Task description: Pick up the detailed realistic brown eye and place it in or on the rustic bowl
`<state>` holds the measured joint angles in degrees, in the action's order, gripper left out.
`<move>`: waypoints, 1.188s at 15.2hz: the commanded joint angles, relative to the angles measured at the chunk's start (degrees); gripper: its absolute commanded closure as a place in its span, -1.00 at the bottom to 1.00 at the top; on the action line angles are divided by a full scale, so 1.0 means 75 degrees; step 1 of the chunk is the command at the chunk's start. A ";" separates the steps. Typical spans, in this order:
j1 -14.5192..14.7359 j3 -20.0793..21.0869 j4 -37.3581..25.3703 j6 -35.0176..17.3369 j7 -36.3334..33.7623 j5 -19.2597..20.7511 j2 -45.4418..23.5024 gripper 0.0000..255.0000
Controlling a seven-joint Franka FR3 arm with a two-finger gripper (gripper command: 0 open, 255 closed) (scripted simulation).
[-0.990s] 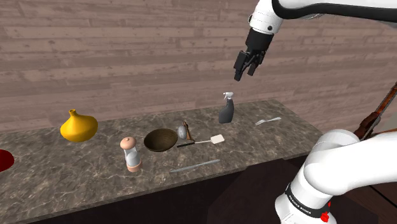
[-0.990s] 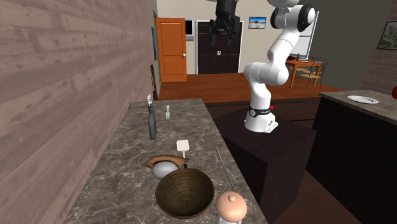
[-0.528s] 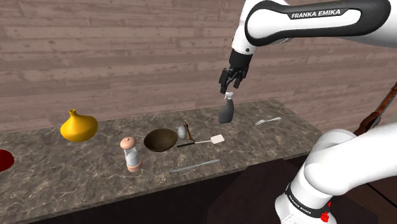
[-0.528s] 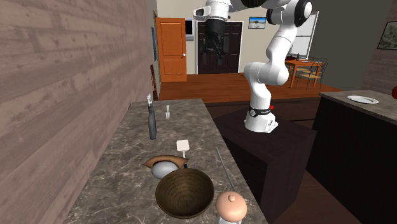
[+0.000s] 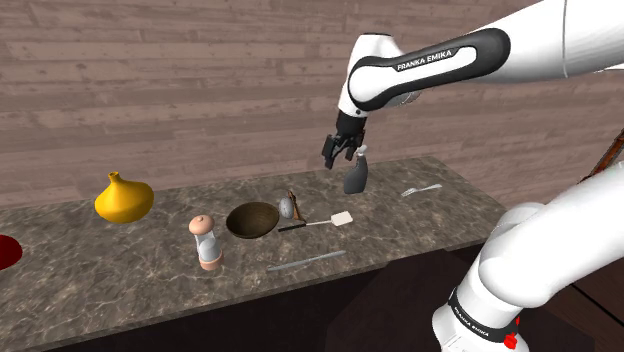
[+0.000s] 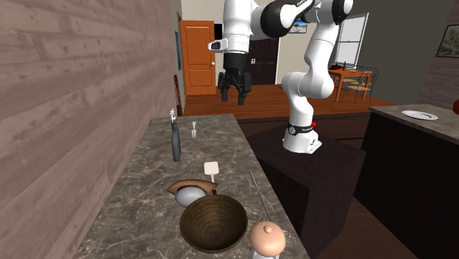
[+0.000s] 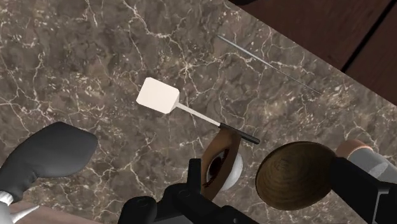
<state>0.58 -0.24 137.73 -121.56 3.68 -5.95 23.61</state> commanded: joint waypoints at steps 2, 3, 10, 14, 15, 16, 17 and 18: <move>0.0055 -0.0025 -0.0052 -0.0606 0.0100 -0.0149 -0.0746 -1.00; 0.0076 -0.0030 -0.0094 -0.0803 0.0136 -0.0206 -0.1016 -1.00; 0.0212 -0.0026 -0.0662 -0.1995 0.0461 -0.0694 -0.3008 -1.00; 0.0244 0.0034 -0.1198 -0.2504 0.0679 -0.1010 -0.4188 -1.00; 0.0245 0.0055 -0.1354 -0.2610 0.0731 -0.1086 -0.4485 -1.00; 0.0245 0.0080 -0.1520 -0.2708 0.0782 -0.1159 -0.4782 -1.00; 0.0240 0.0108 -0.1694 -0.2798 0.0829 -0.1228 -0.5079 -1.00; 0.0235 0.0137 -0.1878 -0.2879 0.0874 -0.1293 -0.5377 -1.00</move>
<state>2.25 0.49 124.95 -142.25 10.00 -15.11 -14.30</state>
